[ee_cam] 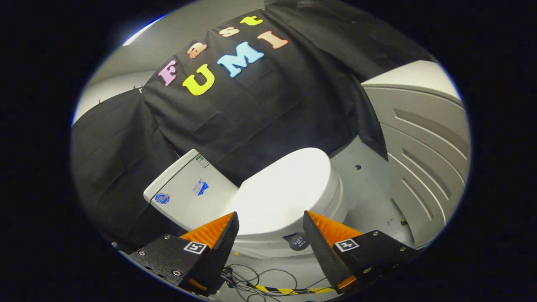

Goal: Open the toilet lid.

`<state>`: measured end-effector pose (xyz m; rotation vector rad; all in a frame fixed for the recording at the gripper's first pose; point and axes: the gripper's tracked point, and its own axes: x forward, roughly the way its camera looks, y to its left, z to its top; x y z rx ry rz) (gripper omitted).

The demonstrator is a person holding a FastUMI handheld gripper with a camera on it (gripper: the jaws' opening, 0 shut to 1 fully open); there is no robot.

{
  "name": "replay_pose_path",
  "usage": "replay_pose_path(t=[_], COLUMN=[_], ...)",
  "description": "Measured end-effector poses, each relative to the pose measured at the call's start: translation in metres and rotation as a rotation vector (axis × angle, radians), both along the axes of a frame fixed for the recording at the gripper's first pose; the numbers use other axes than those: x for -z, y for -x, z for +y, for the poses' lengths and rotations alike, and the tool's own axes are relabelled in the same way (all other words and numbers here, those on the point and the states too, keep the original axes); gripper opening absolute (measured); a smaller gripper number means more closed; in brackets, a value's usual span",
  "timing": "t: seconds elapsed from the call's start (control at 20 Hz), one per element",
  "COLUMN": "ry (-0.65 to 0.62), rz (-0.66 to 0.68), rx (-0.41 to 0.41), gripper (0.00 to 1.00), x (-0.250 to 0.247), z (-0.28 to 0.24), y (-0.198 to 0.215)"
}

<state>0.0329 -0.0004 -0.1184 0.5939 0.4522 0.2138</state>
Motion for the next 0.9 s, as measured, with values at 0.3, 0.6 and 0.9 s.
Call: replay_pose_path(t=[0.3, 0.6, 0.9], ry=[-0.161, -0.313, -0.386], rz=[0.138, 0.245, 0.303], rx=[0.003, 0.026, 0.022], gripper=[0.95, 0.94, 0.92], x=[0.035, 0.062, 0.078], z=[0.003, 0.01, 0.011], y=[0.001, 0.0, -0.006])
